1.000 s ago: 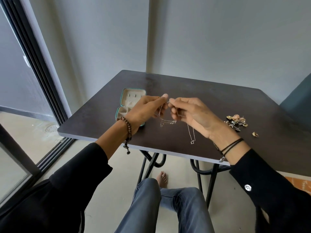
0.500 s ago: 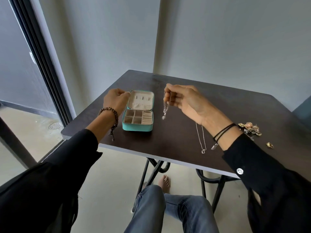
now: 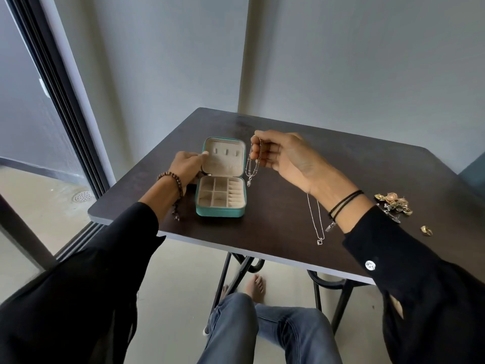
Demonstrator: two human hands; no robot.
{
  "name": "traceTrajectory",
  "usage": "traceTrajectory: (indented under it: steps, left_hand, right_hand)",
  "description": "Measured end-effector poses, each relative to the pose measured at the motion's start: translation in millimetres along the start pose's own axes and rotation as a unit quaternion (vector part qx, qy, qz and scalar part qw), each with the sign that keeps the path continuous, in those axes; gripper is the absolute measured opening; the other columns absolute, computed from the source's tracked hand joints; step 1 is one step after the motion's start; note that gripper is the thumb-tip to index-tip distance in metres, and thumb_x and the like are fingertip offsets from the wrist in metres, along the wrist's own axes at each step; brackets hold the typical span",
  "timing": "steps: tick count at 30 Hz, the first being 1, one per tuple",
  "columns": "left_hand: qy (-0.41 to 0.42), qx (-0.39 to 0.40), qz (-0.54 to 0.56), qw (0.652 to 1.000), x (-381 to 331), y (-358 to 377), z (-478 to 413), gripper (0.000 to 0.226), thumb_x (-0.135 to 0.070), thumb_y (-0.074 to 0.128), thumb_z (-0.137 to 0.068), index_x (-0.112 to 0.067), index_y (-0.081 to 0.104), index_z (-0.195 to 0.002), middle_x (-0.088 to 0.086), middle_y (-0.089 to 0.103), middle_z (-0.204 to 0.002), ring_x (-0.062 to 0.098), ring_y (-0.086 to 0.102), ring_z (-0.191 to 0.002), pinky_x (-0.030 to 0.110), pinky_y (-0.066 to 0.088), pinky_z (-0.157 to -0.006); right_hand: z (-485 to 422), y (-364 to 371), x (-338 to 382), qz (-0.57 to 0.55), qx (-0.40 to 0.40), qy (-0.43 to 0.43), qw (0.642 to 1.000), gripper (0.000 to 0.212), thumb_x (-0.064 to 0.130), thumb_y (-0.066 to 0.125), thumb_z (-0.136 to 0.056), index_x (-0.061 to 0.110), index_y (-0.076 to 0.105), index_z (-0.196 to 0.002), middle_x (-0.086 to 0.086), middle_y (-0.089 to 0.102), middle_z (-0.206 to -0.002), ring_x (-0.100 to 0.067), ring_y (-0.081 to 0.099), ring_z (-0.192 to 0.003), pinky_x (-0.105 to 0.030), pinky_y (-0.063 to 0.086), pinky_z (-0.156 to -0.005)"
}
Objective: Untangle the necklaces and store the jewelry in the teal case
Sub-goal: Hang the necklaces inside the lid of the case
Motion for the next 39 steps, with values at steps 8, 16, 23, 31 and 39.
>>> traceTrajectory:
  steps: [8,16,23,31,39]
  left_hand:
    - [0.071,0.065,0.124,0.988,-7.8,46.3,40.6,0.028,-0.034,0.061,-0.098,-0.011,0.071,-0.112,0.005,0.071,-0.094,0.015,0.063,-0.072,0.026,0.053,-0.062]
    - [0.141,0.109,0.096,0.979,-8.5,53.9,62.1,0.028,-0.037,0.059,-0.098,-0.018,0.07,-0.115,0.006,0.075,-0.098,0.004,0.064,-0.069,0.016,0.048,-0.054]
    - [0.155,0.109,0.106,0.976,-16.0,52.0,65.2,0.028,-0.03,0.06,-0.098,-0.01,0.069,-0.116,0.007,0.074,-0.098,-0.004,0.061,-0.063,0.009,0.044,-0.052]
    - [0.153,0.121,0.141,0.971,-16.1,55.0,62.9,0.029,-0.024,0.061,-0.098,-0.003,0.068,-0.117,0.005,0.073,-0.095,-0.005,0.064,-0.067,0.01,0.047,-0.056]
    - [0.148,0.136,0.154,0.968,-14.4,58.9,58.8,0.03,-0.027,0.063,-0.096,-0.005,0.069,-0.116,0.011,0.074,-0.103,0.005,0.068,-0.079,0.014,0.051,-0.064]
  right_hand:
    - [9.7,-6.0,9.2,0.002,-0.004,-0.016,1.0,0.016,0.018,0.062,-0.098,0.009,0.072,-0.089,-0.003,0.071,-0.08,-0.017,0.069,-0.079,-0.031,0.051,-0.085]
    - [12.9,-1.0,6.7,0.014,-0.001,-0.021,1.0,0.017,0.015,0.059,-0.095,0.008,0.073,-0.088,-0.008,0.072,-0.084,-0.019,0.069,-0.083,-0.033,0.05,-0.087]
    - [8.4,7.6,0.0,0.09,0.001,-0.041,0.995,0.018,0.011,0.056,-0.095,0.004,0.072,-0.093,-0.012,0.072,-0.087,-0.021,0.067,-0.084,-0.03,0.053,-0.083]
    - [10.4,7.4,8.2,0.244,-0.031,-0.073,0.966,0.026,0.017,0.058,-0.095,-0.004,0.072,-0.088,-0.017,0.075,-0.086,-0.016,0.069,-0.082,-0.035,0.054,-0.091]
    - [11.7,2.0,9.0,0.35,-0.067,-0.103,0.929,0.02,0.023,0.062,-0.093,0.012,0.074,-0.082,-0.001,0.076,-0.08,-0.017,0.073,-0.083,-0.041,0.059,-0.087]
Point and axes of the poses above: each hand's wrist, its own z-axis away from the middle knuckle, its own y-axis out of the palm, x = y × z, the point moved 9 cm from there along -z, towards the middle knuckle
